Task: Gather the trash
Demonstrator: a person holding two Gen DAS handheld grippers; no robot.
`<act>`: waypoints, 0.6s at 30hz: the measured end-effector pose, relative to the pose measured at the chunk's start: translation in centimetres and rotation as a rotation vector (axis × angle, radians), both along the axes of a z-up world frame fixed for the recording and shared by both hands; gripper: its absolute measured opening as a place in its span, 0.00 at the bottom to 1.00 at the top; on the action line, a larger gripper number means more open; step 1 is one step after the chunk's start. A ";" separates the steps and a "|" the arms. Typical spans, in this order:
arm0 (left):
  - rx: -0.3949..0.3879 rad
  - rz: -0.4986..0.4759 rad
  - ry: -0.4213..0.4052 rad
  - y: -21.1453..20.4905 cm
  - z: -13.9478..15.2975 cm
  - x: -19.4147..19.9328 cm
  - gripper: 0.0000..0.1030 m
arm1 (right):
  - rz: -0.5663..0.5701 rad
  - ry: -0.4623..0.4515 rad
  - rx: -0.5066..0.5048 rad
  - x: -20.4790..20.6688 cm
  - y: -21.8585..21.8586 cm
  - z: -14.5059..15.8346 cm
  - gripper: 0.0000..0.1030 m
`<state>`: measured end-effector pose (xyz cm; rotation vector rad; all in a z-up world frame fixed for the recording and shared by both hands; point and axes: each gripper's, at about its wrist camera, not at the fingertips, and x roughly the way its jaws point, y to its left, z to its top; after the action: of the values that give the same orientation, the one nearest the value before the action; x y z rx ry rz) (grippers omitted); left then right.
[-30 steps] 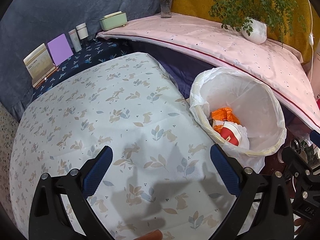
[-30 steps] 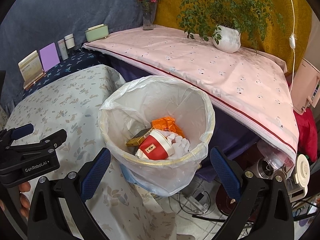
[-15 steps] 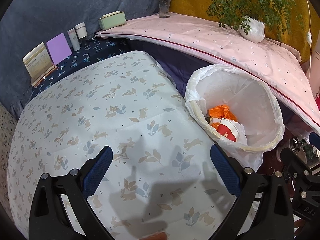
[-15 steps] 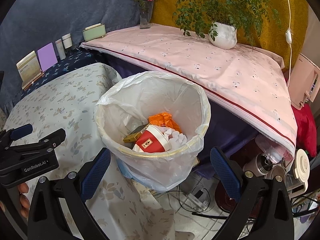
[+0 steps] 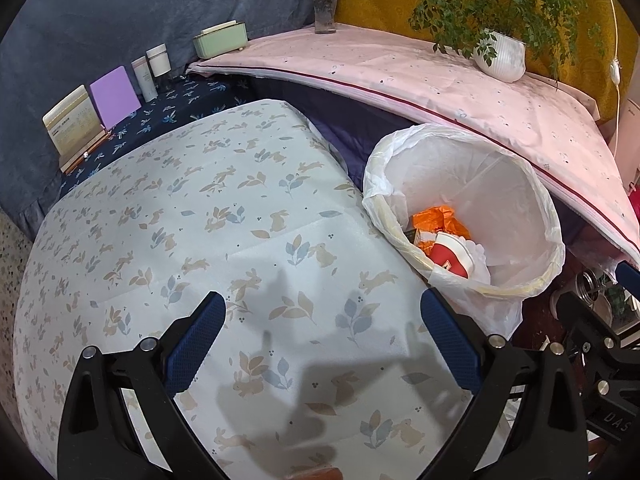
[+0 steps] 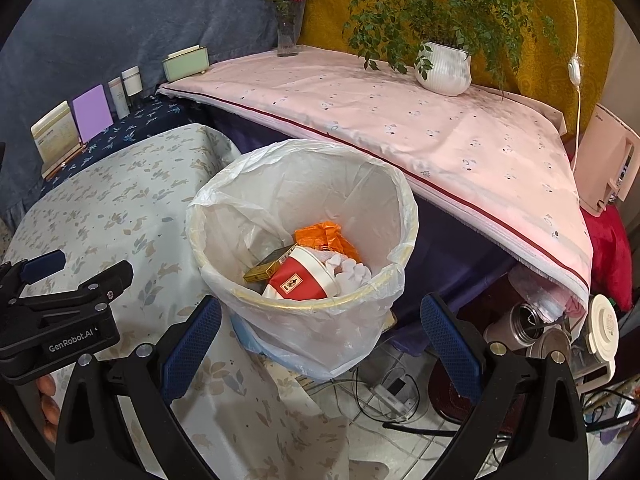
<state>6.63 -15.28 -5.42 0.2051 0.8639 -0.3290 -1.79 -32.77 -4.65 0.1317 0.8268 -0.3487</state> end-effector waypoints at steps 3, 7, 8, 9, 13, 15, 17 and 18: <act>0.001 -0.001 0.003 0.0 -0.1 0.0 0.91 | 0.000 0.001 -0.002 0.0 0.0 0.0 0.93; 0.003 -0.006 0.007 -0.1 -0.2 -0.2 0.91 | 0.000 -0.001 -0.005 -0.1 0.0 0.0 0.93; 0.000 -0.007 0.012 -0.1 -0.2 -0.2 0.91 | 0.000 0.000 -0.004 -0.1 0.0 0.0 0.93; -0.001 -0.006 0.015 -0.2 -0.3 -0.2 0.91 | 0.000 0.000 -0.003 -0.1 0.0 0.0 0.93; 0.002 0.000 0.015 -0.2 -0.4 -0.4 0.91 | 0.000 0.000 -0.004 -0.1 0.0 0.0 0.93; 0.002 0.002 0.014 -0.2 -0.3 -0.5 0.91 | 0.000 0.001 -0.004 -0.1 0.0 0.0 0.93; 0.003 -0.003 0.013 -0.2 -0.3 -0.5 0.91 | 0.000 0.001 -0.003 -0.1 0.0 0.0 0.93; 0.006 -0.004 0.010 -0.2 -0.3 -0.6 0.91 | 0.001 0.001 -0.004 -0.2 0.1 -0.1 0.93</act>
<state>6.08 -15.46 -5.74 0.2108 0.8748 -0.3317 -1.99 -32.69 -4.71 0.1277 0.8274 -0.3496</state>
